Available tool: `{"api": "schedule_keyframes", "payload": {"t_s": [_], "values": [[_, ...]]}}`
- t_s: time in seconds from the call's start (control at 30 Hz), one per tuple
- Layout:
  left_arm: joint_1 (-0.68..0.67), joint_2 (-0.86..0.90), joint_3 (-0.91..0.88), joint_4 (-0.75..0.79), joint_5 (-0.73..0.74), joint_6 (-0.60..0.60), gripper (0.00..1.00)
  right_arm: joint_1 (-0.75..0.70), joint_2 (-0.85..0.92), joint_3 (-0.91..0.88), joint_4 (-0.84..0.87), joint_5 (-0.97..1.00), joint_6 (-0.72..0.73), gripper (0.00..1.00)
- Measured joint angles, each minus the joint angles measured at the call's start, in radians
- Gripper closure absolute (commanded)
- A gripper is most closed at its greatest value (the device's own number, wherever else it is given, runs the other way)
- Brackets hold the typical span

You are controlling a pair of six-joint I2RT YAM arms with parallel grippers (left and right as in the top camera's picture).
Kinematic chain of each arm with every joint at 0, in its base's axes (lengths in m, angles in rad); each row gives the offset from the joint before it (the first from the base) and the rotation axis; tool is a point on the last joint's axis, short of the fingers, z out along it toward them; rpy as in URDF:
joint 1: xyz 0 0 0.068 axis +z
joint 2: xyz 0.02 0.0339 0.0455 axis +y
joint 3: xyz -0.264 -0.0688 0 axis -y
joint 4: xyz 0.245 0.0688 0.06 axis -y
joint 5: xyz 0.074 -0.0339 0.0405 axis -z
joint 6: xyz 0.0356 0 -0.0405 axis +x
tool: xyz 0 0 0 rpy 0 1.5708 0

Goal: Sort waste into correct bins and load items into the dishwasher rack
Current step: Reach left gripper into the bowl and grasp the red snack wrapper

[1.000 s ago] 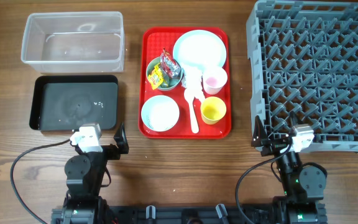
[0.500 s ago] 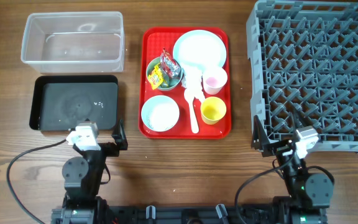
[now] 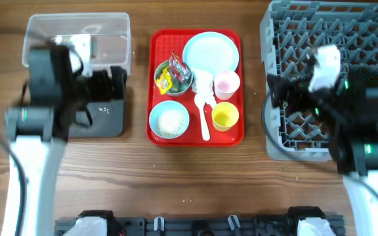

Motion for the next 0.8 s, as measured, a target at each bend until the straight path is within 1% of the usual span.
{"api": "schedule_keyframes", "payload": {"t_s": [0.03, 0.07, 0.17, 0.27, 0.33, 0.37, 0.4, 0.43, 0.47, 0.5, 0.53, 0.6, 0.63, 0.67, 0.7, 0.8], "values": [[0.000, 0.100, 0.094, -0.045, 0.003, 0.040, 0.00, 0.000, 0.079, 0.019, 0.000, -0.019, 0.011, 0.00], [-0.001, 0.159, 0.127, -0.054, 0.009, 0.065, 0.00, 0.000, 0.111, 0.019, -0.005, -0.026, 0.024, 0.00], [-0.002, 0.321, 0.143, -0.026, 0.058, 0.101, 0.01, 0.000, 0.198, 0.019, -0.025, -0.042, 0.043, 0.00], [-0.039, 0.435, 0.143, 0.054, 0.123, 0.137, 0.01, 0.000, 0.203, 0.019, -0.026, -0.020, 0.047, 0.00], [-0.121, 0.497, 0.143, 0.107, 0.130, 0.155, 0.11, 0.000, 0.203, 0.019, -0.037, 0.031, 0.050, 0.00], [-0.170, 0.530, 0.143, 0.144, 0.095, 0.163, 0.23, 0.000, 0.203, 0.019, -0.063, 0.059, 0.050, 0.00], [-0.228, 0.576, 0.144, 0.155, 0.060, 0.167, 0.26, 0.000, 0.203, 0.019, -0.070, 0.080, 0.050, 0.00], [-0.266, 0.607, 0.144, 0.170, 0.020, 0.173, 0.27, 0.000, 0.203, 0.019, -0.074, 0.092, 0.050, 0.00], [-0.314, 0.653, 0.144, 0.195, -0.048, 0.174, 0.29, 0.000, 0.205, 0.019, -0.082, 0.106, 0.050, 0.00], [-0.337, 0.676, 0.144, 0.198, -0.074, 0.175, 0.32, 0.000, 0.207, 0.019, -0.085, 0.111, 0.050, 0.00], [-0.357, 0.702, 0.144, 0.214, -0.107, 0.174, 0.39, 0.000, 0.208, 0.019, -0.088, 0.114, 0.050, 0.00], [-0.366, 0.735, 0.144, 0.222, -0.139, 0.167, 0.47, 0.000, 0.209, 0.019, -0.088, 0.117, 0.050, 0.01], [-0.366, 0.749, 0.144, 0.224, -0.150, 0.157, 0.53, 0.000, 0.209, 0.019, -0.088, 0.117, 0.050, 0.00], [-0.365, 0.760, 0.144, 0.224, -0.160, 0.154, 0.68, 0.000, 0.209, 0.019, -0.088, 0.117, 0.050, 0.00], [-0.365, 0.769, 0.144, 0.224, -0.166, 0.151, 0.96, 0.000, 0.209, 0.019, -0.088, 0.117, 0.050, 0.00], [-0.363, 0.774, 0.144, 0.240, -0.172, 0.146, 0.96, 0.000, 0.209, 0.019, -0.088, 0.121, 0.050, 0.00]]}}
